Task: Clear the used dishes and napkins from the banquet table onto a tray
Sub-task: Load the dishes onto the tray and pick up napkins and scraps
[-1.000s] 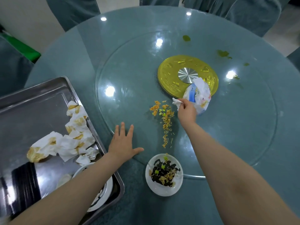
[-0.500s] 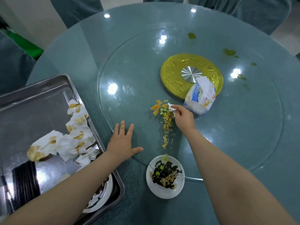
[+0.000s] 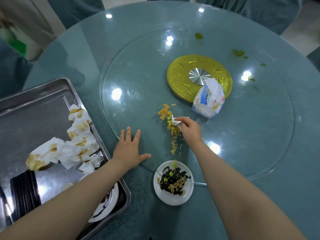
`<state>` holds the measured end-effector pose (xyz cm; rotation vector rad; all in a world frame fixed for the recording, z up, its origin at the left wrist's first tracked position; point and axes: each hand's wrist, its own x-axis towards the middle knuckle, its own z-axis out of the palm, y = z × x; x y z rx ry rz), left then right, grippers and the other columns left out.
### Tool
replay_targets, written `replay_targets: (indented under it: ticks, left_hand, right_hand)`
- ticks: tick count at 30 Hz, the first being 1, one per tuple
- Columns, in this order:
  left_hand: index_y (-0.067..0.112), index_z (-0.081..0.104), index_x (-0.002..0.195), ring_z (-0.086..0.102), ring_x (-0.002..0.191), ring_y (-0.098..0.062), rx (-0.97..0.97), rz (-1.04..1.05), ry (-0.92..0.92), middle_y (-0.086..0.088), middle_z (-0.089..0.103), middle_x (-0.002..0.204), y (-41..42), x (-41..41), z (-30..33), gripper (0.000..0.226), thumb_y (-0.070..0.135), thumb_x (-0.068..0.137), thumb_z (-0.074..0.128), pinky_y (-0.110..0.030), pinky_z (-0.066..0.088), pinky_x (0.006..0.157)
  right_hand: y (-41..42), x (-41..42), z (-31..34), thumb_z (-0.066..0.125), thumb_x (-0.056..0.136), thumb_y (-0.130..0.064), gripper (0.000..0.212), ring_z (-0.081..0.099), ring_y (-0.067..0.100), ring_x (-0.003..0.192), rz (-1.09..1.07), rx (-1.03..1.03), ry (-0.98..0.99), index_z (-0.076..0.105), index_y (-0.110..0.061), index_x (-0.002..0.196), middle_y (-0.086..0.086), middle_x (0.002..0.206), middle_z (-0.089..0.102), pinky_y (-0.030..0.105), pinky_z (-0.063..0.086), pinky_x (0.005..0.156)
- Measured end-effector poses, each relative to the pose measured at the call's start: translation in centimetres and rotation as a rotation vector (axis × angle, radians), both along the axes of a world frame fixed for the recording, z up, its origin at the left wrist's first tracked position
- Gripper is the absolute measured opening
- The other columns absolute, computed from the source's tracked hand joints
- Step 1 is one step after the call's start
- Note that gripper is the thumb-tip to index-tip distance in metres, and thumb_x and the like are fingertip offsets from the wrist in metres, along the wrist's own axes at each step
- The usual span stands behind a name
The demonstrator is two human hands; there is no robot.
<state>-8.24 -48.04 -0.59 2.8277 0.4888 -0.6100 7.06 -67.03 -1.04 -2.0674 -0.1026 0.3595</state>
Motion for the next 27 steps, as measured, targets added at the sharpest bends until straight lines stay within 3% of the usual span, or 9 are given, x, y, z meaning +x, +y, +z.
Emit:
replay_targets:
  ticks: [4,15,20,27]
  left_hand:
    - [0.021,-0.009,0.154,-0.009,0.146,-0.041,0.012,0.003,-0.012,-0.019,-0.013,0.159,-0.5,-0.1,-0.1,0.109,0.079,0.079,0.044,-0.047,0.006,0.119]
    - [0.020,-0.007,0.154,-0.008,0.146,-0.043,0.020,0.000,-0.015,-0.021,-0.011,0.159,-1.3,-0.4,0.1,0.109,0.079,0.079,0.044,-0.048,0.007,0.119]
    - [0.020,-0.007,0.154,-0.008,0.146,-0.043,0.014,0.007,-0.013,-0.020,-0.011,0.159,-1.4,-0.4,0.1,0.109,0.078,0.079,0.045,-0.048,0.010,0.119]
    - [0.018,-0.008,0.154,-0.007,0.145,-0.044,0.040,-0.010,-0.001,-0.022,-0.011,0.159,-1.5,-0.4,0.1,0.109,0.079,0.079,0.043,-0.048,0.007,0.119]
  right_hand:
    - [-0.3,-1.0,-0.2,0.048,0.094,-0.008,0.031,0.055,0.015,0.076,-0.013,0.045,0.022,0.075,-0.024,0.097,0.003,0.093,0.069,0.027,0.044,0.063]
    - [-1.8,-4.2,-0.6,0.049,0.094,-0.007,0.032,0.052,0.010,0.068,0.008,0.100,0.071,0.076,-0.025,0.094,-0.007,0.086,0.068,0.023,0.040,0.059]
    - [-2.4,-5.6,-0.5,0.052,0.094,-0.009,0.031,0.056,0.016,0.076,0.019,0.115,0.093,0.075,-0.028,0.090,-0.003,0.089,0.070,0.027,0.043,0.065]
    - [-3.2,-8.1,-0.7,0.050,0.093,-0.007,0.033,0.049,0.014,0.066,0.016,0.130,0.104,0.076,-0.028,0.089,0.004,0.083,0.069,0.028,0.039,0.061]
